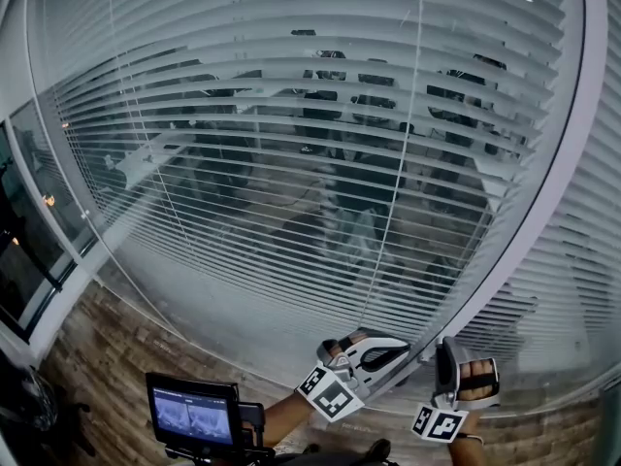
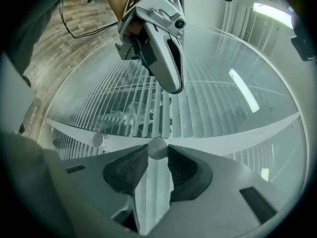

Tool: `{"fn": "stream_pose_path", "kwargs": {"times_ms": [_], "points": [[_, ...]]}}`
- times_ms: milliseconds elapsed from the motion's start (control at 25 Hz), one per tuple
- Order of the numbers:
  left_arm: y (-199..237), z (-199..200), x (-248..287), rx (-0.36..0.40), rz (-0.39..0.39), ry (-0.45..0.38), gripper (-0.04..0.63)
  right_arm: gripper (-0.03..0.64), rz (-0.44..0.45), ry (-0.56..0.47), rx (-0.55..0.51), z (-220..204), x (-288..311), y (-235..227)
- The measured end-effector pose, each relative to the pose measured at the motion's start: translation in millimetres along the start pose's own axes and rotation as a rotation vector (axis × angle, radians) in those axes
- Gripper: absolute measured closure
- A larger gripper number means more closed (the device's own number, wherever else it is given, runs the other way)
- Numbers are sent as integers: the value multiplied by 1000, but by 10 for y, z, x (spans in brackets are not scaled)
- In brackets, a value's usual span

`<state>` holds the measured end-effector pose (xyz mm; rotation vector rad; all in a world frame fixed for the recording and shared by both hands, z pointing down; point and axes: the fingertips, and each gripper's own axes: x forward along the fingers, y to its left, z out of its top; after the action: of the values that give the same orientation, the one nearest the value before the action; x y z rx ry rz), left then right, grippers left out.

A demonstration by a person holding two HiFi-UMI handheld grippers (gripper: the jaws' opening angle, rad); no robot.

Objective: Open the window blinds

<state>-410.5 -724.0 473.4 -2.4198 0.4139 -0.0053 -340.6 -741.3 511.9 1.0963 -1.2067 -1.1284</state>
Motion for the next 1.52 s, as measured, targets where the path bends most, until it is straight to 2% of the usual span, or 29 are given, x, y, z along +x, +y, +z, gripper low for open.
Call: {"fn": "stream_pose_path", "kwargs": {"times_ms": [320, 480, 600, 760, 960, 1080, 1240, 1520], "points": [[2, 29, -24, 4, 4, 0, 591, 499, 23, -14, 61, 4, -6, -10], [-1, 44, -46, 6, 6, 5, 591, 498, 74, -44, 199, 24, -23, -40], [13, 41, -73, 6, 10, 11, 591, 497, 129, -62, 375, 28, -44, -79], [37, 44, -123, 7, 19, 17, 591, 497, 159, -102, 708, 18, -151, -191], [59, 33, -157, -4, 26, 20, 591, 497, 168, -207, 1118, 17, -259, -375], [75, 38, -168, -17, 27, 16, 591, 497, 193, -272, 1291, 52, -284, -469], [50, 41, -162, -10, 19, 16, 591, 499, 176, -323, 1370, 75, -319, -530], [75, 4, -184, -8, 24, 18, 591, 499, 205, -337, 1349, 168, -285, -460]]}}
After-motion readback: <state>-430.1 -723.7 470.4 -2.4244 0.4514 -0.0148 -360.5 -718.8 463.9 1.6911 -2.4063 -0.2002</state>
